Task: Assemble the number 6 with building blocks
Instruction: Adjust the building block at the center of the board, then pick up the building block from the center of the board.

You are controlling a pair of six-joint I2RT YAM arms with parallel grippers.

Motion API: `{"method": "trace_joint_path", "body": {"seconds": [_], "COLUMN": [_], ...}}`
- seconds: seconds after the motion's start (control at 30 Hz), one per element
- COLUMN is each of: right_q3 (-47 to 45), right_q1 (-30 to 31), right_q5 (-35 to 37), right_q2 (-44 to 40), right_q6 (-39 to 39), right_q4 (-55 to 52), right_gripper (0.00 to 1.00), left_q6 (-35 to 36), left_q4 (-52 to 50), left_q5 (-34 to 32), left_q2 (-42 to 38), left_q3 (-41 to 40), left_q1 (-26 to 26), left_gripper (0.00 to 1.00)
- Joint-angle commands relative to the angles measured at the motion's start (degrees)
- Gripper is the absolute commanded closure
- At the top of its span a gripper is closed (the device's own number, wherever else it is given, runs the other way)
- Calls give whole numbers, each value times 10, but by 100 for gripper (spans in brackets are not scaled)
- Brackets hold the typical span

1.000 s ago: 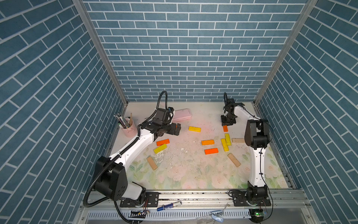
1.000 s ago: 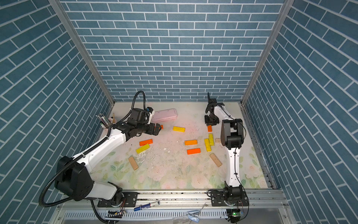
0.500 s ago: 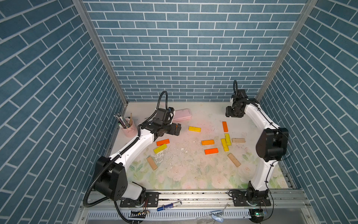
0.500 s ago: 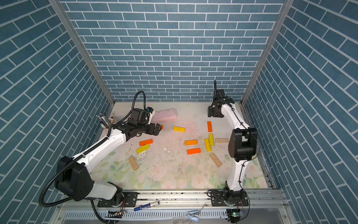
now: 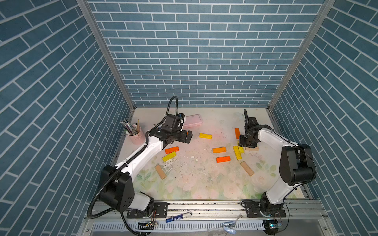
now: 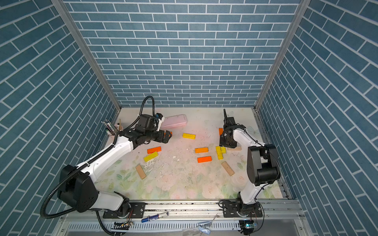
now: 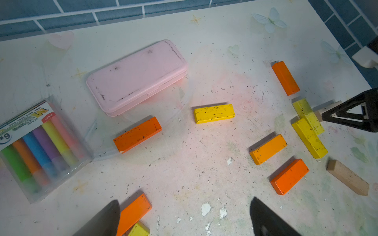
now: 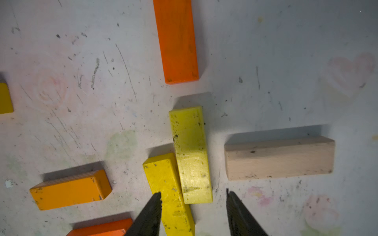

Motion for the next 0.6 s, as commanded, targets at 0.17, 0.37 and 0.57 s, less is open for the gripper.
{"method": "trace_joint_path", "body": {"seconds": [0.17,0.37,0.57], "right_q3": [28,43,54], "right_q1": [6,6,6], "right_q5": [12,31,35], "right_q2": [55,76,97], "right_q6": [9,5,2], "right_q4": [12,18,18], "right_gripper": [52,53,55], "left_q6": [2,6,7], "left_q4": [-7,-9,-8], "left_q5": [-13,-19,-22], "left_q2": [-14,-13,-16], "left_q3": [1,2,1], "left_q1": [-22,-29,-30], "left_gripper": [1,1,1]}}
